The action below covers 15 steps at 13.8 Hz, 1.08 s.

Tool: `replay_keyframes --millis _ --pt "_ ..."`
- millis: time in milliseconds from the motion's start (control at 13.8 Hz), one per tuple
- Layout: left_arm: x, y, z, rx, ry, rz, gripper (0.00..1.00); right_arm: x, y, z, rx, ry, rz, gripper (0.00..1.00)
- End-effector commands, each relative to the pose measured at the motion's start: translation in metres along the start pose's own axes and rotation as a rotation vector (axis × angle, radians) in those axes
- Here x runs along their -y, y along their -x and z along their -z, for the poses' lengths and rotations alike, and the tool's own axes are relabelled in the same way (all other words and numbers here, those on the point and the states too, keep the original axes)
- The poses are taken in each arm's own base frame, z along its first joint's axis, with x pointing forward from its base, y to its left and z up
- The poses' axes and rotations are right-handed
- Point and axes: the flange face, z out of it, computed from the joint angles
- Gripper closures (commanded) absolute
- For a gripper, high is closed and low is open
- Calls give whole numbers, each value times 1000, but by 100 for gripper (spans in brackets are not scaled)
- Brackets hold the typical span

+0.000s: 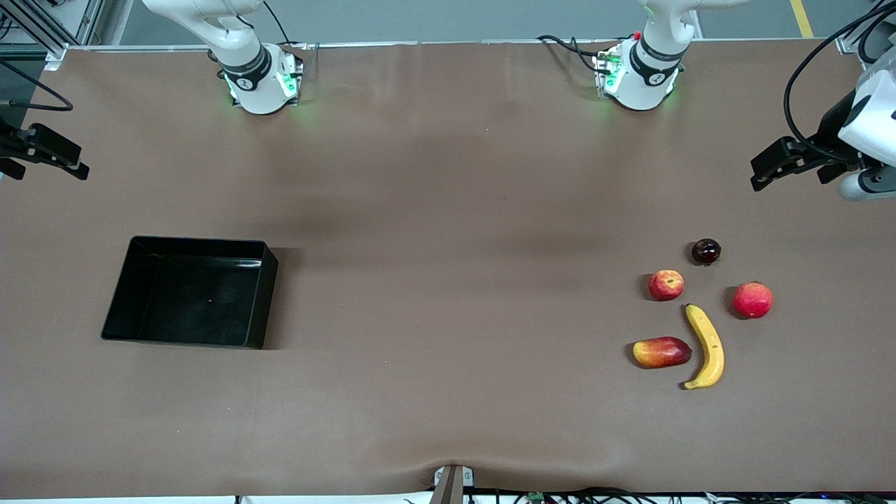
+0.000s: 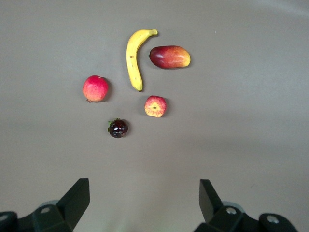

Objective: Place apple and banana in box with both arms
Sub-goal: 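Reach the left gripper down to the red apple and grasp it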

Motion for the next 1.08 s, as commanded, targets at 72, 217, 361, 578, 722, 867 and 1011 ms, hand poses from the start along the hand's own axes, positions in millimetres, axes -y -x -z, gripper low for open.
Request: replay_keyframes --millis 72,217,361,578,722,867,1011 --pt "5 2 3 4 -21 5 0 -3 -2 3 -3 13 6 0" --pt "12 -10 -13 26 -41 14 0 -4 -2 3 -4 13 5 0" --pt "12 -33 -59 83 -93 -2 0 -4 -4 0 2 13 6 0" --pt "-1 -52 -135 86 -86 -11 0 -7 -9 -2 -1 21 1 0" --pt "-8 -50 -185 35 -67 -28 0 -8 -18 -16 18 28 0 0" --pt "-9 -47 -235 -37 -34 0 0 -15 -34 -41 62 38 -10 0" --pt "2 -42 -290 -98 -4 28 0 -36 -42 -58 85 33 -46 0"
